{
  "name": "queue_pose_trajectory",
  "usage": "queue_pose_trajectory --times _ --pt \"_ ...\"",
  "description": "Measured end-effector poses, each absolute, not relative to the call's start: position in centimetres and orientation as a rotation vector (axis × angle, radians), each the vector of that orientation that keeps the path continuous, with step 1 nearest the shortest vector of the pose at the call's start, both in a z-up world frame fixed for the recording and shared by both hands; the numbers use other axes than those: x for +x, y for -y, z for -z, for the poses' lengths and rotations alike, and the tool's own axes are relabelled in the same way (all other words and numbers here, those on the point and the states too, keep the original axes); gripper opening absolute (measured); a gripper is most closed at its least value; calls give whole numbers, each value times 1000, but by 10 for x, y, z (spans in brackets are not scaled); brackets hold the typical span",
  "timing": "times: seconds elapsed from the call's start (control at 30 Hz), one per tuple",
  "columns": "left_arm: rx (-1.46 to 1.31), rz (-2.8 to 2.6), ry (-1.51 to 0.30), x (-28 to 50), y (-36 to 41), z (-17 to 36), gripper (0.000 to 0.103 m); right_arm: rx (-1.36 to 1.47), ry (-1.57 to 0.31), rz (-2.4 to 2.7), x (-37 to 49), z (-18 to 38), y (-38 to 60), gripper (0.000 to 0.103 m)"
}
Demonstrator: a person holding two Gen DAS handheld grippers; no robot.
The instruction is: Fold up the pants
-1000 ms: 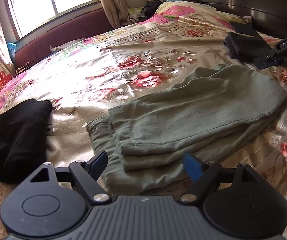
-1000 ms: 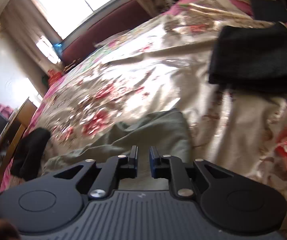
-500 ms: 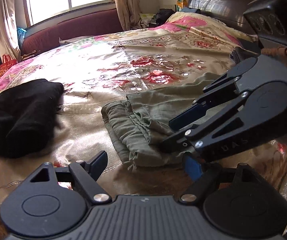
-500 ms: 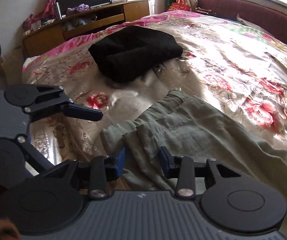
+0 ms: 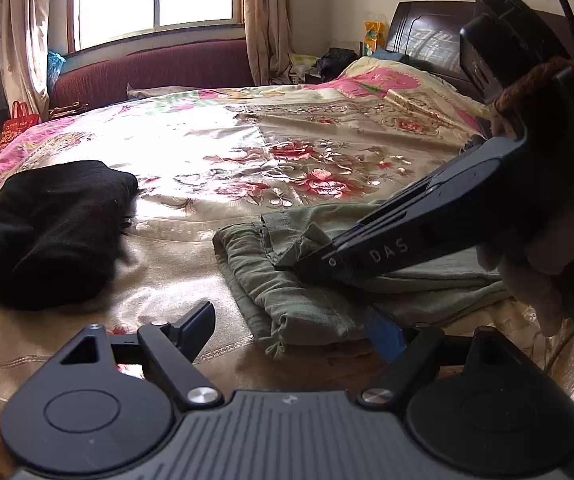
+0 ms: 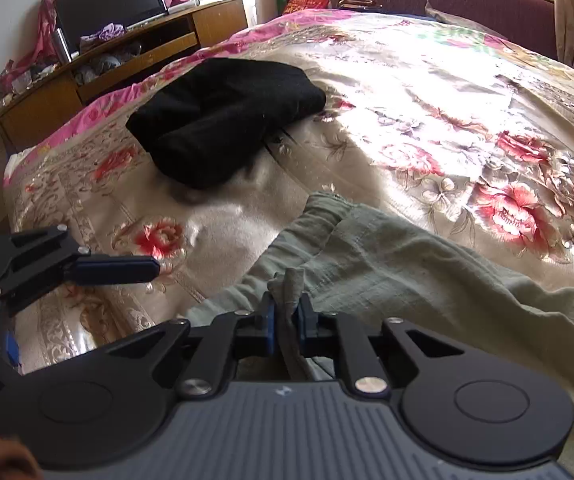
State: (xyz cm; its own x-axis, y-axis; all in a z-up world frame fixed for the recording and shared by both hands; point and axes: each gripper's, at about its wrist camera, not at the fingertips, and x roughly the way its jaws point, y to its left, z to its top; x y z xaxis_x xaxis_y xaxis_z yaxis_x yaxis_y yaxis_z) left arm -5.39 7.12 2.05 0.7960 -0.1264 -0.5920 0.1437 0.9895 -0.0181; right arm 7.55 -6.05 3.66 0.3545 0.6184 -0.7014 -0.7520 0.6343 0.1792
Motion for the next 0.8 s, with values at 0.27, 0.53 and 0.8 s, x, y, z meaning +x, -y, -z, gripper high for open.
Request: queue_pose_trajectory --times 0.27,0.53,0.8 --pt "34 129 -639 -56 -76 -22 95 -291 -790 -989 56 -31 40 16" --pt "173 182 -655 -61 -60 -29 96 -23 -824 -984 76 -49 95 33" --pt "170 284 -539 -40 -32 -71 99 193 -809 -510 115 -43 259 38"
